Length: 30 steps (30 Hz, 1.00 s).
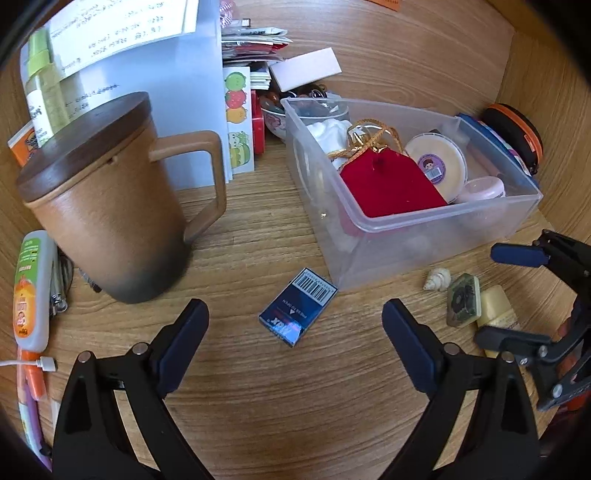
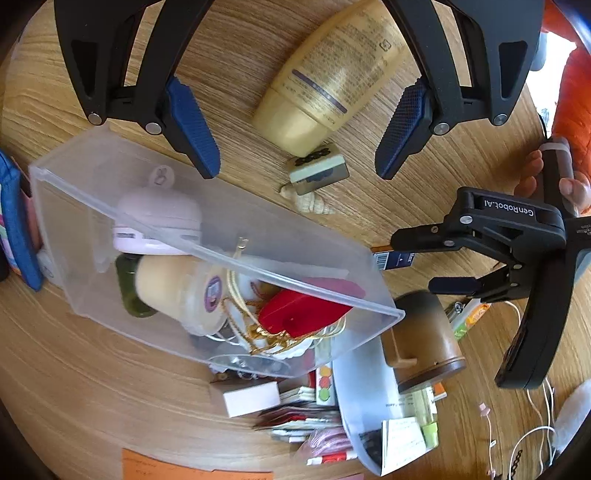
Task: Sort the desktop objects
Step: 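Move the right gripper to the small card while the left approaches the blue Max box, then grasp the small card with the right gripper while the left grasps the blue Max box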
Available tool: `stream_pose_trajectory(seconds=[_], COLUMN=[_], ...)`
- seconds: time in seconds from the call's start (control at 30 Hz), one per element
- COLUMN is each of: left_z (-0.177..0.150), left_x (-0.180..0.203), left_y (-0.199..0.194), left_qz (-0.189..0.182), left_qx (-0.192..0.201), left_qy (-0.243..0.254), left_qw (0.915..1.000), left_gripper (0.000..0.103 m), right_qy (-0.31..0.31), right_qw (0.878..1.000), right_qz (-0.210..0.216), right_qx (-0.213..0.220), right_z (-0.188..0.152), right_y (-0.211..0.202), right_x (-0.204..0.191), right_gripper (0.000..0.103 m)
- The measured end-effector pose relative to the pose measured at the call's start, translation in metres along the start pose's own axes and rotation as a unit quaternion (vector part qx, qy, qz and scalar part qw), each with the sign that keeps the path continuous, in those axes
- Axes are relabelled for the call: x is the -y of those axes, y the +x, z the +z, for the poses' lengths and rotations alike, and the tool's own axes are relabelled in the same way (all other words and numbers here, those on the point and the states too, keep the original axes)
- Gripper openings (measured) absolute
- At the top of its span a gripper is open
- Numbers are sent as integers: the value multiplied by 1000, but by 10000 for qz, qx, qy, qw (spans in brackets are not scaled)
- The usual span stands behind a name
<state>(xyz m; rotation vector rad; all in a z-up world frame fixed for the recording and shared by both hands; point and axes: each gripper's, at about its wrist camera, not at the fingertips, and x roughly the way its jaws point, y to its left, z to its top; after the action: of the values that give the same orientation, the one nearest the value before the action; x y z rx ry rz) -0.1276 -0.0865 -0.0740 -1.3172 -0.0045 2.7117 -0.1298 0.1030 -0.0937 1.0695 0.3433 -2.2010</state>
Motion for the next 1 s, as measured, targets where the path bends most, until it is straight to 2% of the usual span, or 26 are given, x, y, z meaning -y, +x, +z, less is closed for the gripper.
stream_pose_trajectory(seconds=[0.4,0.5,0.63,0.73,0.83,0.93,1.0], left_z=[1,-1,-1,-3,-4,-4,-5], left_x=[-3,-4,-2,1,8,11,10], left_y=[13,15,17,18,19,19,19], left_qz=[-106,-144,-99,9,171,117,112], left_qx=[-174,-225,-224,-197,-197,-166,-144], left_qy=[-62,-82,-22,70,249,318,317], left_qw=[9998,9996,9997,9998,9993,9993,9993], left_gripper=[94,92,88,82,81,77,75], right_qy=[-87,-19,9,6,-55,-100,-82], right_qw=[9996,9994,9993,9994,9995,9997,9997], right_qz=[-50,48,119,158,196,180,211], right_qx=[-247,-337,-352,-298,-224,-148,-99], right_z=[3,2,1,1,1,-2,-3], right_y=[21,24,26,26,26,26,25], right_x=[-2,1,3,3,1,-1,0], right_gripper=[81,67,59,50,39,32,32])
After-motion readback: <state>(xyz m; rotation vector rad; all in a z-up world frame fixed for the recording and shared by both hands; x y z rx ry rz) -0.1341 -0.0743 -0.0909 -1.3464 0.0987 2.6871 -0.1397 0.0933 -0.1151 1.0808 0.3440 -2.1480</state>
